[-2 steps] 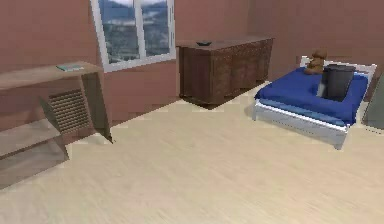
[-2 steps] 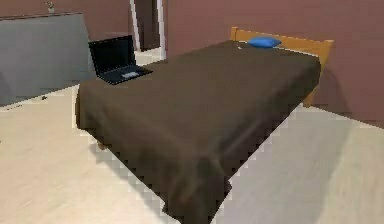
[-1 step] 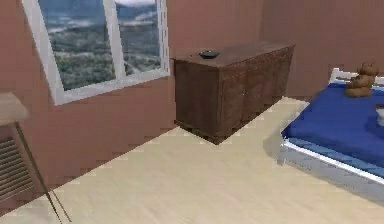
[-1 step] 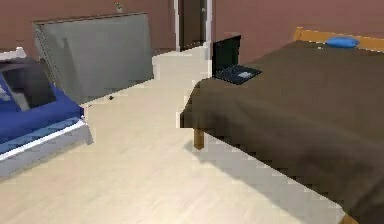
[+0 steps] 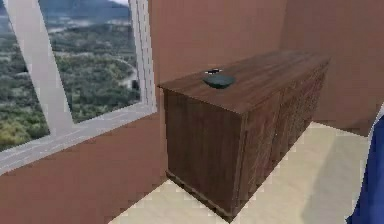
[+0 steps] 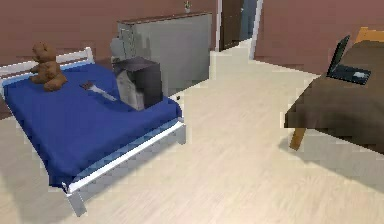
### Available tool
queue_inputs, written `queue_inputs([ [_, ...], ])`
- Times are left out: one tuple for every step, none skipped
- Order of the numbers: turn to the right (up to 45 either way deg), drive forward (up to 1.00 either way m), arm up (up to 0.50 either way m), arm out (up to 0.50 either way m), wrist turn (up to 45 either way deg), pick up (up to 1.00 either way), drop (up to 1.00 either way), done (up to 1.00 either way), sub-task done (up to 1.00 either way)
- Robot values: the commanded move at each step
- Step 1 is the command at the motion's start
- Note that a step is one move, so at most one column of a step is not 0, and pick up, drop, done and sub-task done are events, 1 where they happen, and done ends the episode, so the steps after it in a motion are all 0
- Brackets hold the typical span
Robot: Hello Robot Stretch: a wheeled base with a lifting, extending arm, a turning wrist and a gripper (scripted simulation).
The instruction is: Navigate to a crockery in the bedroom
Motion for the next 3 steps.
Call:
queue_inputs([
  [6.0,0.0,0.0,0.0,0.0,0.0,0.0,0.0,0.0],
  [0.0,0.5,0.0,0.0,0.0,0.0,0.0,0.0,0.0],
  [0.0,0.0,0.0,0.0,0.0,0.0,0.0,1.0,0.0],
])
